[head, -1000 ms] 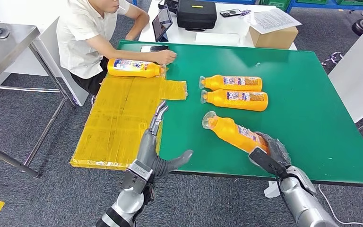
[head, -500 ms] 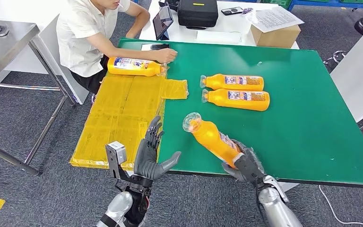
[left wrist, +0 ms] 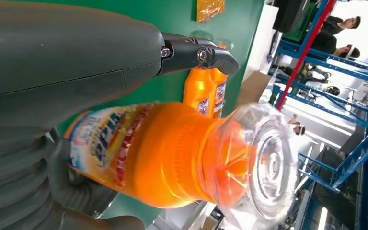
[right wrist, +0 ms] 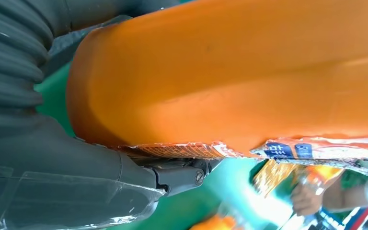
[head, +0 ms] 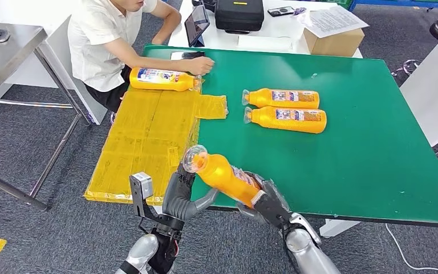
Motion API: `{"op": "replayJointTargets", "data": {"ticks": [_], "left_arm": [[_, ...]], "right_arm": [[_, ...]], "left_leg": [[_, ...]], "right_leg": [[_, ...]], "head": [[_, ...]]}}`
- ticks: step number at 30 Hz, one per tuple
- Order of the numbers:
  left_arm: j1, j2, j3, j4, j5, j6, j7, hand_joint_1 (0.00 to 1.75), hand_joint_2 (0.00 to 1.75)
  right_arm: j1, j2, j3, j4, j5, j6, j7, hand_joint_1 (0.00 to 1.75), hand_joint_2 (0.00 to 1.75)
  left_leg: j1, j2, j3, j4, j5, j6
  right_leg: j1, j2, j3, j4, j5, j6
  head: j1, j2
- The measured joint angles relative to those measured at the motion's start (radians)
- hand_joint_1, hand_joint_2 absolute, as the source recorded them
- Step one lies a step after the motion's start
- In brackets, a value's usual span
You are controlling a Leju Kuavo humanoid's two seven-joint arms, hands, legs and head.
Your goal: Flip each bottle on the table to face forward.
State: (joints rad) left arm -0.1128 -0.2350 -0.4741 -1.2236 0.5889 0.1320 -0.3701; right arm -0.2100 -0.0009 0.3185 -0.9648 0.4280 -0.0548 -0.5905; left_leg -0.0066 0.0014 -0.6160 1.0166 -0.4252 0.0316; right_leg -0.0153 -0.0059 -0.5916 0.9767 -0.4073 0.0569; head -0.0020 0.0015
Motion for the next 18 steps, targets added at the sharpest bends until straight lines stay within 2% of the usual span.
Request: {"op": "replayJointTargets", "data": {"ticks": [6,8,13,14,17,18], "left_arm": [[-0.015,0.000,0.000,0.004,-0.071,0.068,-0.063,0.00,1.75],[-0.026,-0.001,0.000,0.003,-0.068,0.065,-0.061,0.00,1.75],[-0.052,-0.005,0.000,0.010,-0.046,0.057,-0.043,0.00,1.75],[-0.060,-0.006,0.000,0.016,-0.046,0.063,-0.043,0.22,1.75],[-0.084,-0.011,0.004,0.042,-0.027,0.057,-0.039,1.50,1.75],[-0.090,-0.012,0.005,0.052,-0.014,0.045,-0.033,1.71,1.75]], "right_arm": [[-0.001,0.008,0.038,0.004,0.002,-0.012,0.000,1.71,1.75],[-0.002,0.015,0.057,0.011,0.005,-0.018,-0.001,1.68,1.75],[-0.020,0.039,0.113,0.037,0.012,-0.030,-0.009,1.43,1.75],[-0.026,0.044,0.124,0.040,0.012,-0.031,-0.008,1.37,1.75],[-0.041,0.058,0.152,0.045,0.005,-0.032,-0.001,1.35,1.75],[-0.045,0.061,0.161,0.046,0.000,-0.032,0.002,1.36,1.75]], "left_leg": [[0.000,0.000,0.000,0.000,0.000,0.000],[0.000,0.000,0.000,0.000,0.000,0.000],[0.000,0.000,0.000,0.000,0.000,0.000],[0.000,0.000,0.000,0.000,0.000,0.000],[0.000,0.000,0.000,0.000,0.000,0.000],[0.000,0.000,0.000,0.000,0.000,0.000]], "right_leg": [[0.000,0.000,0.000,0.000,0.000,0.000],[0.000,0.000,0.000,0.000,0.000,0.000],[0.000,0.000,0.000,0.000,0.000,0.000],[0.000,0.000,0.000,0.000,0.000,0.000],[0.000,0.000,0.000,0.000,0.000,0.000],[0.000,0.000,0.000,0.000,0.000,0.000]], "head": [[0.000,0.000],[0.000,0.000],[0.000,0.000],[0.000,0.000],[0.000,0.000],[0.000,0.000]]}}
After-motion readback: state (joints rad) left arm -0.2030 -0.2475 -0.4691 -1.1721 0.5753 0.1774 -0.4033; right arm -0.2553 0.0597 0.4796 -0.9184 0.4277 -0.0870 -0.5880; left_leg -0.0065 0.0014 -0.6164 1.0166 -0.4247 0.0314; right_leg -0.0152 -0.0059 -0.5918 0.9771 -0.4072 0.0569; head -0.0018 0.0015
